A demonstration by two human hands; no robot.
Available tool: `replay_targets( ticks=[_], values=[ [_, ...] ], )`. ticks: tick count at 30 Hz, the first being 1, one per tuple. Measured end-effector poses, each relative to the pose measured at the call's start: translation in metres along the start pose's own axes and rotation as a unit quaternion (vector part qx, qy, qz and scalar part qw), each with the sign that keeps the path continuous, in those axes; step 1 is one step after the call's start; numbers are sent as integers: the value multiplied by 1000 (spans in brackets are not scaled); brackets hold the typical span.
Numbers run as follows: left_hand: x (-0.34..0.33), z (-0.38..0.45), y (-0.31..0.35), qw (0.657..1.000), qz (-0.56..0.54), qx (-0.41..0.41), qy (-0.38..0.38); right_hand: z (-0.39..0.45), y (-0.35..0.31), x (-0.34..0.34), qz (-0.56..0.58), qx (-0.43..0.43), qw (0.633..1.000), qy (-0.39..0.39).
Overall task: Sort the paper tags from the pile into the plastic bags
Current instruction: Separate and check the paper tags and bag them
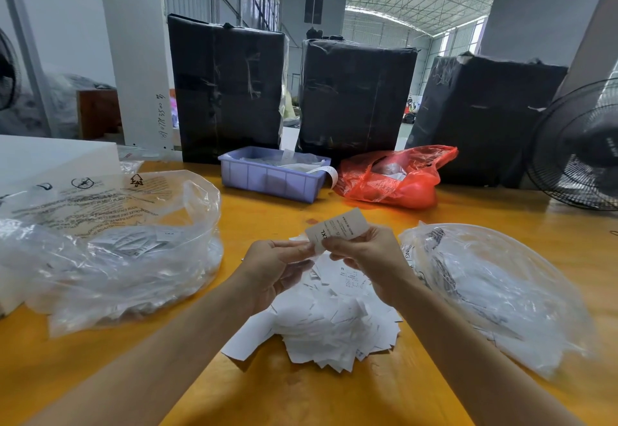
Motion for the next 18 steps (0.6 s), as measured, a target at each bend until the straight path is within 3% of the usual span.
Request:
replay_targets(
  ticks=[5,10,14,18],
  values=[
    [-3,-2,-3,999,39,-8,-20,0,1,3,6,-58,998,-27],
    [1,3,-3,1000,7,-17,2,0,0,6,13,-111,992,-59],
    [1,6,-8,995,79,-68,-2,1,2,6,13,-133,989,-62],
    [-1,9,-9,990,77,-114,2,1,4,9,12,-161,984,-73]
  ],
)
Point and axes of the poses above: each hand's wrist, its own z-axis towards the middle knuckle, its own x-axis out of the back of the hand, y = z × x, the point moved 1 cm from there along z, towards the middle knuckle, and after that the axes turned 15 degrees about x, right-handed, at the moved point
